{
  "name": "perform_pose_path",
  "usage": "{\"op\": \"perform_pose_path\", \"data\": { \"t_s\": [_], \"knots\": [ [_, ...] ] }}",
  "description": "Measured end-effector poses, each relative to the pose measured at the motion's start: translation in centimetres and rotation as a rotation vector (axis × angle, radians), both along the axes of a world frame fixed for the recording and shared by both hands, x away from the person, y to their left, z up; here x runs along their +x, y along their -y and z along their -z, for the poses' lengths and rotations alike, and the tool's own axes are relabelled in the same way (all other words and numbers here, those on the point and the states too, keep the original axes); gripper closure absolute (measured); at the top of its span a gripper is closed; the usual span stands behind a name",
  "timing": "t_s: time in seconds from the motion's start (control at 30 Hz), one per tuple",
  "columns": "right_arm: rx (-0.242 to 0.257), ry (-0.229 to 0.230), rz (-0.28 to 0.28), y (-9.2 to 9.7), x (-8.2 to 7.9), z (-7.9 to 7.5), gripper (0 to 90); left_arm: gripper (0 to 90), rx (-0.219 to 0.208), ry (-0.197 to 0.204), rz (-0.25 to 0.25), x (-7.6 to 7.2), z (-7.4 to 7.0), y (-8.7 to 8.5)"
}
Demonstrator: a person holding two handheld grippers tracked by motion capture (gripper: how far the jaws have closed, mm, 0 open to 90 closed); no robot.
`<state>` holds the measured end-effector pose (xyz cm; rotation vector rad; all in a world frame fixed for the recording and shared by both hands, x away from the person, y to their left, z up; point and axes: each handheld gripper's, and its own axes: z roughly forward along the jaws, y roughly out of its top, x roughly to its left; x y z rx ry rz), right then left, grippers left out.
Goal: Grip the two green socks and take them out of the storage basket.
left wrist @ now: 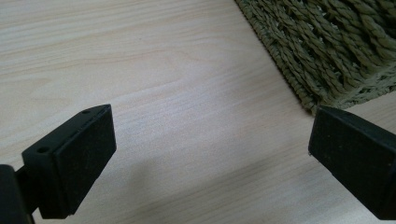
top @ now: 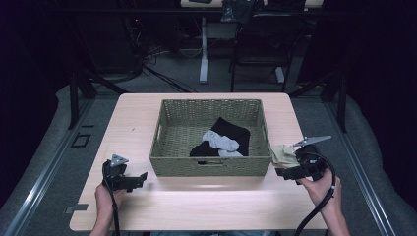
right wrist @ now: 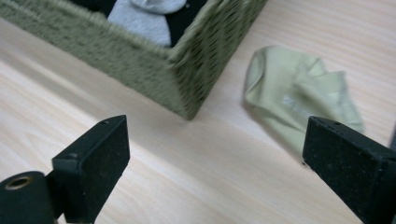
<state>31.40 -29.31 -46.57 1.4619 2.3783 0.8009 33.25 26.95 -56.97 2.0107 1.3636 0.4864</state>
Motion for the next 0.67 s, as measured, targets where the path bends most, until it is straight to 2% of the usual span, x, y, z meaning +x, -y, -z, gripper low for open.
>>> {"op": "perform_pose_path", "data": {
  "t_s": [0.07,0.1,0.13,0.23,0.43,0.57,0.67],
  "knots": [
    [-0.004,-0.007,-0.005,-0.4,-0.5,0.7,2.5,0.8,0.0,0.0,0.001,0.0,0.0,0.0],
    [-0.026,-0.015,-0.002,-0.7,-0.9,1.6,0.0,0.8,0.0,0.0,0.001,0.0,0.0,0.0],
    [-0.026,-0.015,-0.002,-0.7,-0.9,1.6,0.0,0.8,0.0,0.0,0.001,0.0,0.0,0.0],
    [-0.043,-0.033,-0.003,-0.8,-1.7,3.4,0.0,0.8,0.001,0.001,0.002,0.0,0.0,0.0],
    [-0.033,-0.041,0.004,-0.6,-2.5,5.1,0.0,0.8,0.003,0.001,0.01,0.1,-0.1,0.1],
    [-0.033,-0.038,0.007,-0.3,-2.6,5.5,0.0,0.8,0.001,0.006,0.006,0.1,-0.1,0.2],
    [-0.032,-0.018,0.02,0.1,-2.6,5.3,0.0,0.8,0.003,0.0,0.011,0.3,0.0,0.3]
  ]
}}
